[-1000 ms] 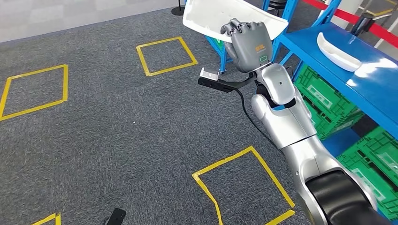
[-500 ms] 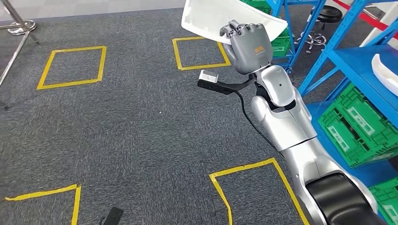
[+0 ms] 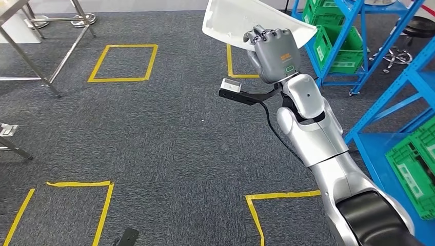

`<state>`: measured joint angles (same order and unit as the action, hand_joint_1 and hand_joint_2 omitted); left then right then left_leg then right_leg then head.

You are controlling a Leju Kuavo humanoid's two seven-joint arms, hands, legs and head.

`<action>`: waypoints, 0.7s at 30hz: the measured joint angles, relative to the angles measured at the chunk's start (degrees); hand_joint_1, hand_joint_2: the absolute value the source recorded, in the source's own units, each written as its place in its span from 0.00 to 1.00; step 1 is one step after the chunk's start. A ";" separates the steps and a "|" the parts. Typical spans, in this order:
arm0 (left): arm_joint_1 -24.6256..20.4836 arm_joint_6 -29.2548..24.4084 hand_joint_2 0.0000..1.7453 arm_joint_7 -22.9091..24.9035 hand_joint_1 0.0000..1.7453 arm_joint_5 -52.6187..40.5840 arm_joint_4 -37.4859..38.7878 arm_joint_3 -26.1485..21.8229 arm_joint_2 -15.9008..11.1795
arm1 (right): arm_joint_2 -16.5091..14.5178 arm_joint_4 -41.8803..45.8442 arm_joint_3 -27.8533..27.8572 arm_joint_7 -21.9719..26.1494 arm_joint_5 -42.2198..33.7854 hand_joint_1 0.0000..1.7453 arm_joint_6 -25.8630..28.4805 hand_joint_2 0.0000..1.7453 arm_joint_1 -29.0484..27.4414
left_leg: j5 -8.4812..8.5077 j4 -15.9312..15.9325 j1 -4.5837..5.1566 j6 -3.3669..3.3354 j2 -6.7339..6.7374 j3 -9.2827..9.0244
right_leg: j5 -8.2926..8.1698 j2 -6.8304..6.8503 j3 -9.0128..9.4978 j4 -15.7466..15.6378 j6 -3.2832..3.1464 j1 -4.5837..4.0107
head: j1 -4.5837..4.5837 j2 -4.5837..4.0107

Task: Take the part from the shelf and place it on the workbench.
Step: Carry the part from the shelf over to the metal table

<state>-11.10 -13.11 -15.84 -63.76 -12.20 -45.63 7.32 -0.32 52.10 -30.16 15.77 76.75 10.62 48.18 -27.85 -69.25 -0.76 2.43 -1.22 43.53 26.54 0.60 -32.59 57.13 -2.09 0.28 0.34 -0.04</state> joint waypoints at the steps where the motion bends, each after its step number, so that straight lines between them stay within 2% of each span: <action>1: 0.00 0.03 1.00 0.02 0.00 -0.01 0.00 0.00 0.00 | 0.02 -0.01 0.00 -0.01 0.00 1.00 -0.01 1.00 -0.14 | -1.05 -3.24 -0.09 0.23 0.46 1.60 | 0.14 0.84 0.04 0.04 -0.05 -0.02 | 0.01 0.00; 2: 0.06 0.07 1.00 0.04 0.00 -0.01 0.00 0.00 -0.01 | 0.03 -0.01 0.00 0.00 0.01 1.00 -0.02 1.00 -0.28 | -1.20 -4.83 -0.19 0.45 0.67 2.39 | 0.32 1.66 0.11 0.10 0.00 -0.01 | 0.02 0.00; 3: 0.12 0.10 1.00 0.05 0.00 -0.02 0.00 0.00 -0.03 | 0.03 -0.01 -0.01 0.01 0.01 1.00 -0.02 1.00 -0.39 | -0.21 -4.01 -0.30 0.64 0.93 1.95 | 0.54 2.45 0.21 0.19 0.13 0.02 | 0.02 0.00; 4: 0.16 0.12 1.00 0.07 0.00 -0.02 0.00 -0.01 -0.07 | 0.03 -0.01 0.00 0.00 0.00 1.00 -0.01 1.00 -0.45 | 1.62 -0.95 -0.39 0.76 1.54 0.36 | 0.86 3.22 0.38 0.37 0.33 0.07 | 0.03 0.00; 6: 0.11 0.13 1.00 0.07 0.00 -0.02 0.01 -0.01 -0.10 | 0.06 0.00 0.01 -0.01 -0.01 1.00 0.01 1.00 -0.46 | 4.51 6.75 -0.09 0.73 4.34 -3.70 | 1.75 4.62 0.71 0.94 0.94 -0.05 | 0.09 0.00; 7: 0.06 0.15 1.00 0.08 0.00 -0.02 0.01 0.00 -0.08 | 0.11 0.00 0.03 -0.02 -0.01 1.00 0.01 1.00 -0.46 | 4.99 9.12 0.12 0.33 5.46 -5.01 | 2.15 5.18 0.83 1.23 1.26 -0.29 | 0.10 0.00; 8: 0.04 0.17 1.00 0.08 0.00 -0.02 0.01 0.01 -0.05 | 0.16 -0.01 0.03 0.00 0.00 1.00 0.01 1.00 -0.46 | 4.76 10.02 0.35 -0.18 6.04 -5.51 | 2.51 5.76 0.95 1.40 1.52 -0.56 | 0.06 0.00; 10: 0.07 0.22 1.00 0.09 0.00 -0.02 0.00 0.02 -0.06 | 0.18 0.03 0.02 0.01 0.00 1.00 0.02 1.00 -0.44 | 4.32 9.93 0.43 -1.34 4.82 -5.59 | 3.13 7.14 1.40 1.42 1.98 -0.84 | -0.09 0.00; 11: 0.11 0.24 1.00 0.09 0.00 -0.02 -0.02 0.01 -0.09 | 0.14 0.09 0.01 0.02 0.00 1.00 0.03 1.00 -0.42 | 4.18 9.93 0.36 -1.69 4.00 -5.67 | 3.63 7.06 1.61 1.66 2.25 -0.67 | -0.18 0.00; 12: 0.10 0.24 1.00 0.09 0.00 -0.02 -0.04 0.01 -0.12 | 0.12 0.18 0.02 0.01 -0.01 1.00 0.05 1.00 -0.37 | 4.08 9.95 0.27 -2.01 3.19 -5.81 | 4.40 6.03 1.38 2.67 2.53 -0.43 | -0.24 0.00; 13: 0.02 0.24 1.00 0.09 0.00 -0.02 -0.05 0.00 -0.15 | 0.12 0.25 0.04 0.01 -0.01 1.00 0.06 1.00 -0.32 | 4.03 10.00 0.14 -2.30 2.44 -5.99 | 5.58 4.33 0.45 4.84 2.78 -0.18 | -0.29 0.00; 14: -0.07 0.24 1.00 0.09 0.00 -0.02 -0.07 -0.01 -0.15 | 0.20 0.29 0.05 0.01 -0.01 1.00 0.05 1.00 -0.33 | 3.95 10.02 0.07 -2.51 1.71 -6.08 | 7.06 2.23 -1.32 8.32 2.95 0.02 | -0.36 0.00; 15: -0.16 0.25 1.00 0.10 0.00 -0.02 -0.06 -0.01 -0.14 | 0.31 0.30 0.06 0.01 -0.01 1.00 0.04 1.00 -0.41 | 3.88 10.01 0.05 -2.66 0.91 -6.16 | 8.58 0.77 -3.75 12.55 3.03 0.10 | -0.40 0.00; 16: -0.19 0.25 1.00 0.10 0.00 -0.02 -0.05 -0.01 -0.12 | 0.42 0.30 0.06 0.01 -0.01 1.00 0.01 1.00 -0.58 | 3.82 10.00 0.04 -2.76 0.04 -6.24 | 9.55 0.05 -6.16 16.32 3.05 0.11 | -0.42 0.00; 17: -0.15 0.26 1.00 0.10 0.00 -0.02 -0.04 -0.01 -0.10 | 0.54 0.30 0.06 0.01 -0.01 1.00 -0.02 1.00 -0.77 | 3.76 9.99 0.04 -2.78 -0.90 -6.33 | 9.49 -0.25 -7.96 18.50 2.99 0.12 | -0.45 0.00; 18: -0.10 0.26 1.00 0.10 0.00 -0.02 -0.03 -0.01 -0.09 | 0.60 0.30 0.06 0.01 -0.01 1.00 -0.02 1.00 -0.89 | 3.70 9.96 0.02 -2.74 -1.84 -6.46 | 8.20 -0.39 -8.73 18.37 2.87 0.14 | -0.47 0.00; 19: -0.07 0.26 1.00 0.10 0.00 -0.02 -0.02 -0.01 -0.09 | 0.63 0.30 0.06 0.01 -0.01 1.00 -0.01 1.00 -0.94 | 3.61 9.93 -0.02 -2.62 -2.73 -6.62 | 5.85 -0.65 -8.30 15.88 2.73 0.20 | -0.48 0.00; 20: -0.06 0.26 1.00 0.10 0.00 -0.02 -0.02 -0.01 -0.09 | 0.66 0.31 0.07 0.01 -0.01 1.00 0.01 1.00 -0.94 | 3.48 9.90 -0.09 -2.43 -3.58 -6.80 | 3.00 -1.43 -7.05 11.79 2.63 0.32 | -0.49 0.00; 21: -0.10 0.26 1.00 0.10 0.00 -0.02 -0.02 -0.01 -0.09 | 0.69 0.31 0.06 0.01 -0.01 1.00 0.02 1.00 -0.94 | 3.36 9.84 -0.12 -2.14 -4.38 -6.85 | 0.92 -2.91 -5.66 7.89 2.64 0.50 | -0.47 0.00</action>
<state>-11.21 -12.85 -15.73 -63.78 -12.22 -45.64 7.23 0.37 52.40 -30.10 15.78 76.74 10.64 47.24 -24.49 -59.41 -0.89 0.29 -5.60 36.68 27.45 -2.30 -38.24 65.02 0.55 0.79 -0.13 -0.04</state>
